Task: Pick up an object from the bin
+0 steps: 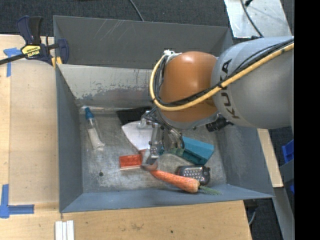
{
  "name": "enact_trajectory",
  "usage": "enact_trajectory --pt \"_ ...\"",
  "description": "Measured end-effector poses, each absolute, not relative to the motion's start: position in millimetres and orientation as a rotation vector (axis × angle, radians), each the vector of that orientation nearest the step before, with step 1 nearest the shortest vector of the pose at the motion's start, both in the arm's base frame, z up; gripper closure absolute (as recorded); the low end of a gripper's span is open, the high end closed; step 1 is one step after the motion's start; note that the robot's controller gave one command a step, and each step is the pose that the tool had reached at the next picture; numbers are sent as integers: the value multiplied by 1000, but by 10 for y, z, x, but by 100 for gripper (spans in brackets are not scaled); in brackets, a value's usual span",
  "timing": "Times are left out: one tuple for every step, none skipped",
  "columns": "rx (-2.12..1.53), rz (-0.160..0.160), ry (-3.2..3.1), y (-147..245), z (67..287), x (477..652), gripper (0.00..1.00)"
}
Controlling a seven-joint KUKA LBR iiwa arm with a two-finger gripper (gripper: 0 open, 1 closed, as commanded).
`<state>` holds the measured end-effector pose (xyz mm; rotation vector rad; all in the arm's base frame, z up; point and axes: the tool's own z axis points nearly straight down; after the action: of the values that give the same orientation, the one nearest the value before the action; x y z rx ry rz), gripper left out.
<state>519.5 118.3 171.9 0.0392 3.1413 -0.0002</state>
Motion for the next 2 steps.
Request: enact_trajectory --pt "279 0 3128 1169 1459 5087 0" --pt "-202 0 3133 1192 1039 5061 0"
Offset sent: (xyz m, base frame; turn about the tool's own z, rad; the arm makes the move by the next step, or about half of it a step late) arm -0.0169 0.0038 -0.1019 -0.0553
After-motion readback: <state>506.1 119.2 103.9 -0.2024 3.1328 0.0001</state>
